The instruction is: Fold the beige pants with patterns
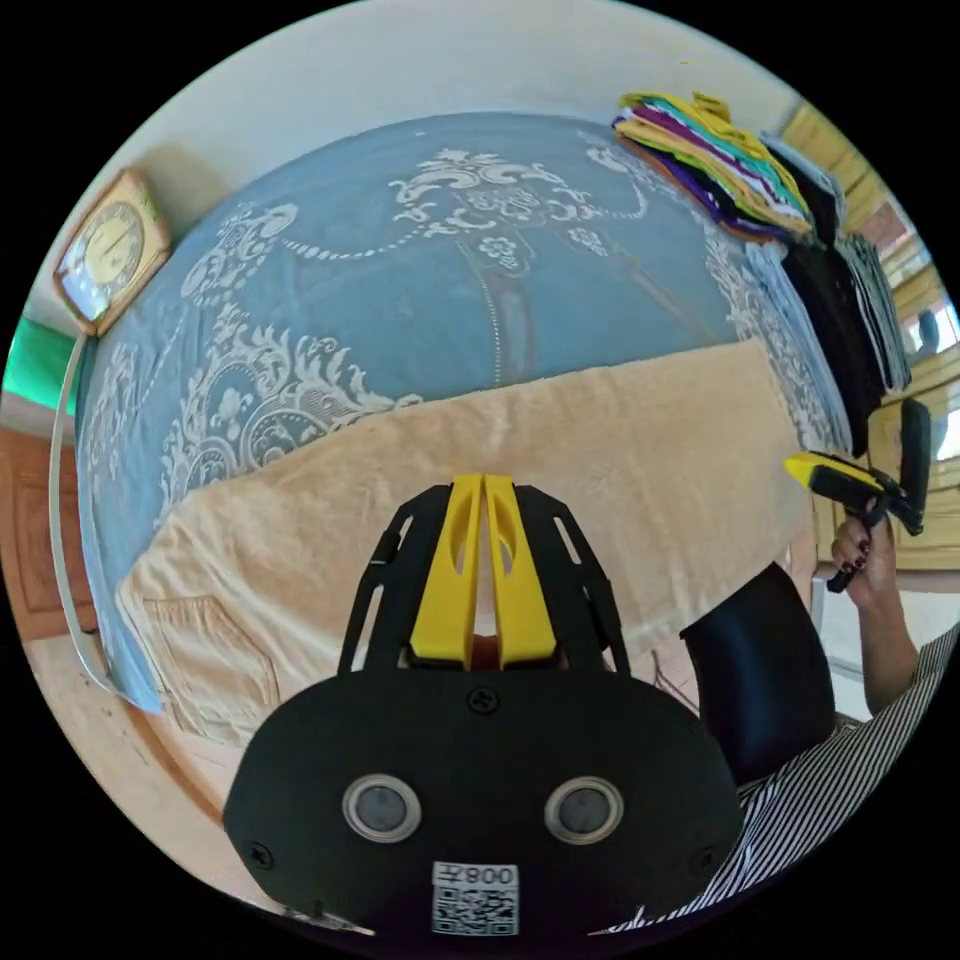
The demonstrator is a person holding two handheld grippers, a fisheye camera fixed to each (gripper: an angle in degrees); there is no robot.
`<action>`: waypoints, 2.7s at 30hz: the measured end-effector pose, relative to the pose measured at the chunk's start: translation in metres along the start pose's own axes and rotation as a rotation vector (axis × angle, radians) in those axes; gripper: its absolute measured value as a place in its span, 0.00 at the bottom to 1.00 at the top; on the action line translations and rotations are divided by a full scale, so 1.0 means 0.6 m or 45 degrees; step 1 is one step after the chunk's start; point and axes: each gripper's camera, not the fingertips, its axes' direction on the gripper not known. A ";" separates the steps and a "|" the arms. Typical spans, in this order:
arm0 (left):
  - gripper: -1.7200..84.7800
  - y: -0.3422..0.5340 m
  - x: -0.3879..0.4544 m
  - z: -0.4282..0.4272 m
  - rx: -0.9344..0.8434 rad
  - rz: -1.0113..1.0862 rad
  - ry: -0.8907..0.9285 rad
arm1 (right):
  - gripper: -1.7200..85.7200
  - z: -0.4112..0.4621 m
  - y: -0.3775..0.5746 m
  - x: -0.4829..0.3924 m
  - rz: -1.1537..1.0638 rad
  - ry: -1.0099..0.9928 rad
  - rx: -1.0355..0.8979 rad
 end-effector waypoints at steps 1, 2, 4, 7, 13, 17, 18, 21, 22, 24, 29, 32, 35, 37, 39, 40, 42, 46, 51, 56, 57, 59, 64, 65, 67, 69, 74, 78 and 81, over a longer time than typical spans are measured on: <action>0.03 0.015 -0.028 -0.022 0.068 -0.040 0.012 | 0.02 0.037 -0.023 -0.002 -0.056 -0.023 -0.040; 0.03 0.027 -0.059 -0.042 0.123 -0.065 0.027 | 0.02 0.076 -0.046 -0.006 -0.121 -0.035 -0.075; 0.04 0.040 -0.108 -0.062 0.149 -0.120 -0.010 | 0.02 0.136 -0.084 -0.014 -0.214 -0.064 -0.131; 0.06 0.050 -0.189 -0.076 0.161 -0.172 -0.026 | 0.02 0.242 -0.153 -0.031 -0.353 -0.130 -0.219; 0.11 0.030 -0.301 -0.037 -0.091 -0.045 0.011 | 0.02 0.490 -0.245 -0.075 -0.592 -0.193 -0.442; 0.08 0.065 -0.339 -0.013 -0.213 0.071 0.099 | 0.02 0.635 -0.231 -0.055 -0.681 -0.131 -0.653; 0.07 0.074 -0.342 -0.017 -0.192 0.080 0.098 | 0.02 0.645 -0.229 -0.047 -0.683 -0.125 -0.652; 0.04 0.130 -0.346 -0.048 -0.031 0.122 0.040 | 0.02 0.678 -0.229 0.002 -0.655 -0.179 -0.637; 0.04 0.155 -0.348 -0.055 0.001 0.133 0.029 | 0.02 0.690 -0.231 0.022 -0.643 -0.200 -0.639; 0.03 0.192 -0.356 -0.068 0.079 0.119 0.035 | 0.02 0.699 -0.235 0.044 -0.654 -0.211 -0.641; 0.03 0.283 -0.386 -0.092 0.232 0.051 0.071 | 0.03 0.682 -0.296 0.078 -0.704 -0.296 -0.429; 0.02 0.313 -0.399 -0.094 0.264 0.029 0.068 | 0.04 0.717 -0.334 0.066 -0.854 -0.254 -0.417; 0.02 0.334 -0.414 -0.095 0.289 0.023 0.073 | 0.06 0.796 -0.357 0.052 -1.008 -0.115 -0.502; 0.02 0.344 -0.425 -0.095 0.300 0.019 0.081 | 0.08 0.851 -0.364 0.048 -1.087 -0.117 -0.625; 0.02 0.354 -0.434 -0.096 0.309 0.022 0.084 | 0.09 0.897 -0.368 0.049 -1.130 -0.121 -0.696; 0.02 0.360 -0.440 -0.096 0.316 0.023 0.083 | 0.09 0.921 -0.369 0.052 -1.156 -0.106 -0.724; 0.02 0.368 -0.448 -0.096 0.327 0.020 0.085 | 0.09 0.949 -0.373 0.059 -1.173 -0.093 -0.738; 0.02 0.383 -0.464 -0.095 0.348 0.026 0.073 | 0.06 1.009 -0.382 0.091 -1.160 -0.029 -0.813; 0.02 0.393 -0.484 -0.103 0.415 0.003 0.069 | 0.03 1.020 -0.399 0.130 -1.159 -0.037 -0.760; 0.02 0.382 -0.508 -0.107 0.525 -0.029 0.059 | 0.02 0.991 -0.462 0.187 -1.045 -0.016 -0.599; 0.02 0.377 -0.511 -0.104 0.524 -0.030 0.059 | 0.02 0.994 -0.468 0.195 -1.028 -0.016 -0.601; 0.02 0.352 -0.524 -0.076 0.462 -0.055 0.020 | 0.02 1.014 -0.487 0.226 -0.973 -0.010 -0.617; 0.02 0.308 -0.545 0.010 0.211 -0.048 -0.031 | 0.02 1.086 -0.528 0.292 -0.836 0.017 -0.725; 0.02 0.311 -0.550 0.016 0.247 -0.059 -0.017 | 0.02 1.106 -0.535 0.309 -0.803 0.025 -0.775; 0.02 0.312 -0.557 0.015 0.236 -0.082 0.012 | 0.02 1.113 -0.543 0.328 -0.759 -0.006 -0.786; 0.02 0.314 -0.559 0.013 0.231 -0.079 0.000 | 0.03 1.102 -0.546 0.338 -0.747 -0.031 -0.751; 0.02 0.319 -0.562 0.011 0.266 -0.092 -0.020 | 0.04 1.039 -0.530 0.313 -0.829 0.005 -0.531; 0.02 0.315 -0.564 0.011 0.282 -0.095 -0.037 | 0.07 1.043 -0.516 0.295 -0.920 0.009 -0.537; 0.02 0.309 -0.564 0.019 0.270 -0.087 -0.062 | 0.07 1.093 -0.520 0.306 -0.899 0.162 -0.654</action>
